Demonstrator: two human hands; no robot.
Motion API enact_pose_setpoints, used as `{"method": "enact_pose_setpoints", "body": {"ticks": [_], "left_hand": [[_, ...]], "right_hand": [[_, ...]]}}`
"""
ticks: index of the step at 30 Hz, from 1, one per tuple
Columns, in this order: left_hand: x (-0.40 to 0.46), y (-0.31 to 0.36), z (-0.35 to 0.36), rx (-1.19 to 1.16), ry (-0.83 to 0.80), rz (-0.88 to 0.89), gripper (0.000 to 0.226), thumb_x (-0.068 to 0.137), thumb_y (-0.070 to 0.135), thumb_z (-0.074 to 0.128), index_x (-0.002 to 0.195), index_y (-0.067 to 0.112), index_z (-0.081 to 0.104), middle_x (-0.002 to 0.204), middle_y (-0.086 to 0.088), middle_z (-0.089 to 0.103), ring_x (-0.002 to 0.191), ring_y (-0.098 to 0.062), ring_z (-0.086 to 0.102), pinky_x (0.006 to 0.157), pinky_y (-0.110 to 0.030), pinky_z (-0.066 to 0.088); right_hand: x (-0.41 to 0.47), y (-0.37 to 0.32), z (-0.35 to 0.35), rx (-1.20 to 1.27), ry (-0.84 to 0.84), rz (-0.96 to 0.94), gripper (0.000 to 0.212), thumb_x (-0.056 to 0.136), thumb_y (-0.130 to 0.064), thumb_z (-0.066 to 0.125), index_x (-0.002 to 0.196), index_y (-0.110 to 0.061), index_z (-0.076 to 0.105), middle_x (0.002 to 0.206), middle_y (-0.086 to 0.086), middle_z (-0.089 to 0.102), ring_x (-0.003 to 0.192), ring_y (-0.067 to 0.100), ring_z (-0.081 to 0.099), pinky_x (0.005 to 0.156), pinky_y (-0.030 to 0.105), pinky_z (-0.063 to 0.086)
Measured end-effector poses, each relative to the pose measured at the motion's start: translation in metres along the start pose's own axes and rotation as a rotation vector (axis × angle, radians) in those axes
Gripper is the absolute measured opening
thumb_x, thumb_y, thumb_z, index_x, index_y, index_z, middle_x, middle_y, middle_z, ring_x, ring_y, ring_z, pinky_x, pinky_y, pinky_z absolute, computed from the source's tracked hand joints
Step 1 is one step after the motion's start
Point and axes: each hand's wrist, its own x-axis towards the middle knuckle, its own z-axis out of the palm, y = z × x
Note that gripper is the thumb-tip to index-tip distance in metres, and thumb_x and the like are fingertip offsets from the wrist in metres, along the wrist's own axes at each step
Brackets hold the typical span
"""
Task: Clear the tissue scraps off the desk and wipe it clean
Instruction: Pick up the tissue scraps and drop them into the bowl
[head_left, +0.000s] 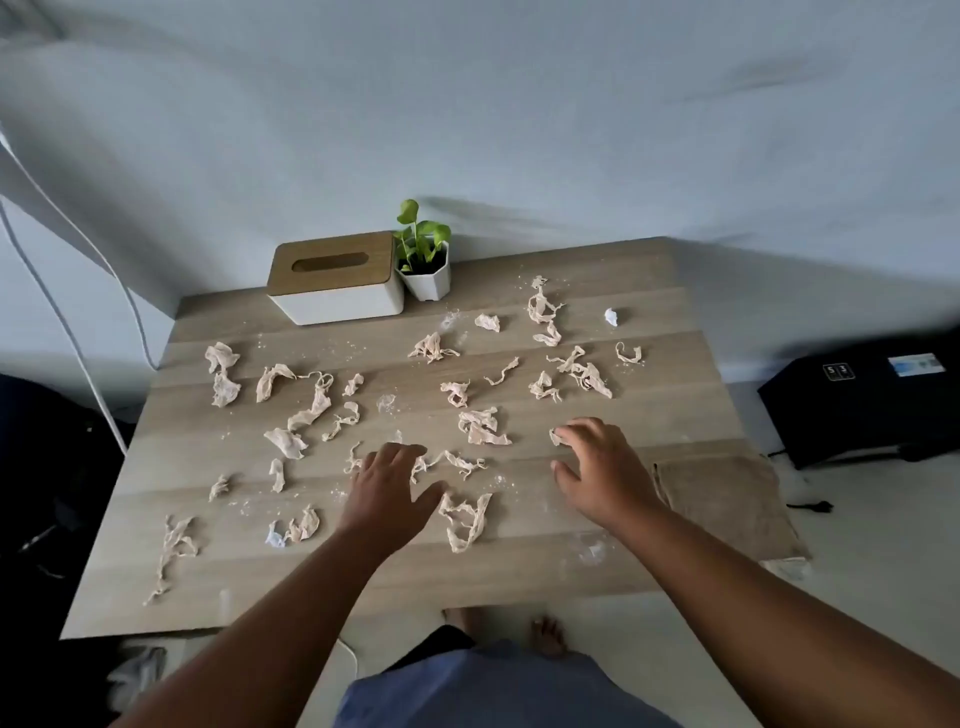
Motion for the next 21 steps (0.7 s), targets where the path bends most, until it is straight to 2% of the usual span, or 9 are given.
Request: {"method": "enact_pose_setpoints", "body": {"ticks": [5, 11, 15, 21], "left_hand": [[0.013, -0.005, 0.011, 0.006, -0.076, -0.034, 0.057, 0.089, 0.052, 0.071, 0.137, 0.023, 0.06, 0.131, -0.004, 0.059, 0.121, -0.03, 0.054, 0.1, -0.041, 0.047], [0.025, -0.011, 0.022, 0.016, -0.14, -0.02, 0.067, 0.089, 0.049, 0.072, 0.147, 0.02, 0.053, 0.137, -0.009, 0.05, 0.126, -0.032, 0.05, 0.103, -0.041, 0.049], [0.034, -0.003, 0.031, 0.002, -0.165, -0.003, 0.069, 0.091, 0.051, 0.067, 0.151, 0.025, 0.044, 0.144, -0.006, 0.041, 0.134, -0.028, 0.042, 0.108, -0.04, 0.046], [0.05, -0.002, 0.041, 0.02, -0.121, 0.092, 0.053, 0.09, 0.051, 0.066, 0.14, 0.034, 0.055, 0.146, -0.004, 0.043, 0.133, -0.026, 0.043, 0.107, -0.04, 0.046]], "right_hand": [[0.01, 0.005, 0.004, -0.038, -0.047, 0.059, 0.046, 0.093, -0.032, 0.067, 0.138, -0.02, 0.061, 0.143, 0.004, 0.054, 0.131, 0.029, 0.048, 0.106, 0.041, 0.046], [0.02, 0.008, 0.015, -0.077, -0.108, 0.148, 0.053, 0.094, -0.037, 0.063, 0.145, -0.023, 0.053, 0.149, 0.004, 0.045, 0.135, 0.027, 0.044, 0.108, 0.039, 0.045], [0.023, 0.008, 0.026, -0.122, -0.127, 0.166, 0.057, 0.094, -0.039, 0.061, 0.147, -0.025, 0.049, 0.152, 0.004, 0.042, 0.135, 0.027, 0.043, 0.107, 0.039, 0.046], [0.028, 0.005, 0.042, -0.191, -0.054, 0.162, 0.053, 0.089, -0.038, 0.065, 0.139, -0.022, 0.06, 0.146, 0.008, 0.051, 0.125, 0.032, 0.052, 0.099, 0.043, 0.051]]}}
